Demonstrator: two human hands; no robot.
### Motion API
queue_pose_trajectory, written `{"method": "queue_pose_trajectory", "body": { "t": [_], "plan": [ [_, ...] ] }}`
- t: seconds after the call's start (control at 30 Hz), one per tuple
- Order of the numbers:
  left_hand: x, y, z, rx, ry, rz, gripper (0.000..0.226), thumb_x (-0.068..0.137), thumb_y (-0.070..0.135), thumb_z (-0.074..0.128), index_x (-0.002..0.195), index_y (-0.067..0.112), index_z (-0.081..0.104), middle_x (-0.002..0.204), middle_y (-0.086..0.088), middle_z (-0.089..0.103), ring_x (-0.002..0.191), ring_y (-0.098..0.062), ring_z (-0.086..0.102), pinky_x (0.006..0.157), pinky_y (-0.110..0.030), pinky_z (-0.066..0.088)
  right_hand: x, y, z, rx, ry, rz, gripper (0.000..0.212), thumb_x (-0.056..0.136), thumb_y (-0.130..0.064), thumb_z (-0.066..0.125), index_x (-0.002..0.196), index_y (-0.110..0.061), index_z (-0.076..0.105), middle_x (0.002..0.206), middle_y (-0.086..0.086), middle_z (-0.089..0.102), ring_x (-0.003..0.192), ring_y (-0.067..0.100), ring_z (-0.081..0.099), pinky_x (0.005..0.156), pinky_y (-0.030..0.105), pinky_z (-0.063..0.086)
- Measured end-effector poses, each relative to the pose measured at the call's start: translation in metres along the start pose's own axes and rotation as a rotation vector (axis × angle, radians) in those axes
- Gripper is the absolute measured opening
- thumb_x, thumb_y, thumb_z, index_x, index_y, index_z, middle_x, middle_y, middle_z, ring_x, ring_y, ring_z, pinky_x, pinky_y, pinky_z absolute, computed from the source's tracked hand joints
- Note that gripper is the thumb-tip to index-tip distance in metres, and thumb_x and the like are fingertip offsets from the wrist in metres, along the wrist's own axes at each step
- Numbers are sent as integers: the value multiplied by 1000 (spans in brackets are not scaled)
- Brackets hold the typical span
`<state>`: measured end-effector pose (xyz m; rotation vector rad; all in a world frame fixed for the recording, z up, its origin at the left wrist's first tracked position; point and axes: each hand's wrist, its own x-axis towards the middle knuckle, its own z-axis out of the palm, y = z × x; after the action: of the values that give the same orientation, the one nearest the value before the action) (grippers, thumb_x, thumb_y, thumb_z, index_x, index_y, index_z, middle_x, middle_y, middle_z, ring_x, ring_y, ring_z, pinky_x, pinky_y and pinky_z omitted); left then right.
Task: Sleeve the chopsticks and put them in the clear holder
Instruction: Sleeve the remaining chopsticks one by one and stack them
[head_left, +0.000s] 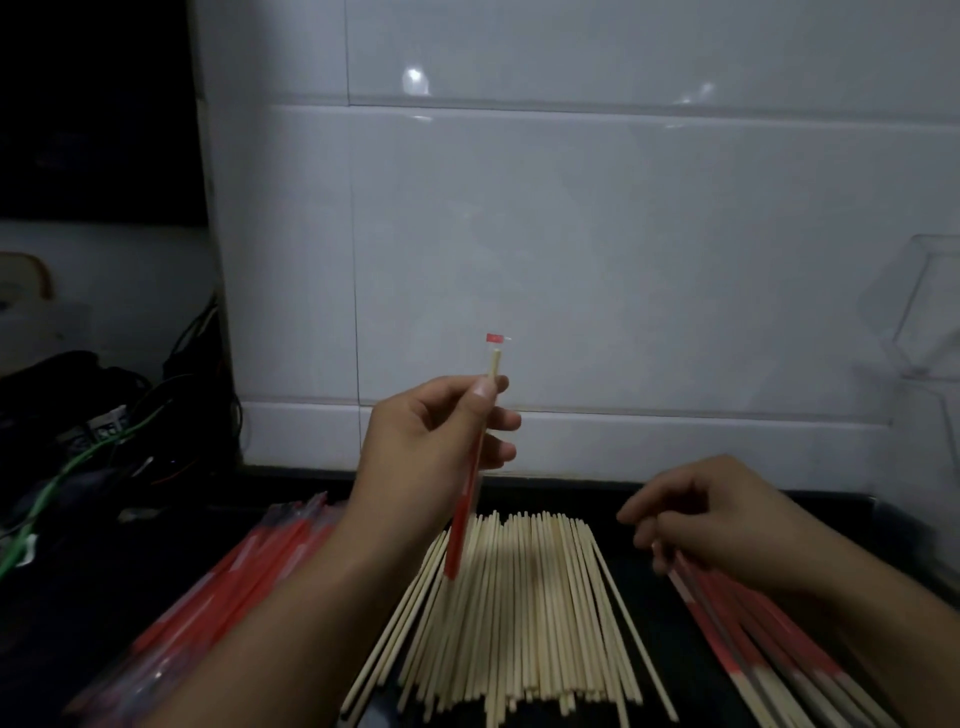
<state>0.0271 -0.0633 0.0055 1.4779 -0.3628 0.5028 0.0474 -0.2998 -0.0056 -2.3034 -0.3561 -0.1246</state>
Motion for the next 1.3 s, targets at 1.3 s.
{"method": "queue_pose_trajectory", "body": {
  "t": [1.3],
  "plan": [
    [1,-16,-1,412,-106,109,12,94,27,63,91,34,72,82,11,73,78,-2,66,70,-21,57,-2,-20,13,770,353,-177,18,91,0,56,102,-6,69,86,13,75,74,21,71,55,20,50]
  ]
}}
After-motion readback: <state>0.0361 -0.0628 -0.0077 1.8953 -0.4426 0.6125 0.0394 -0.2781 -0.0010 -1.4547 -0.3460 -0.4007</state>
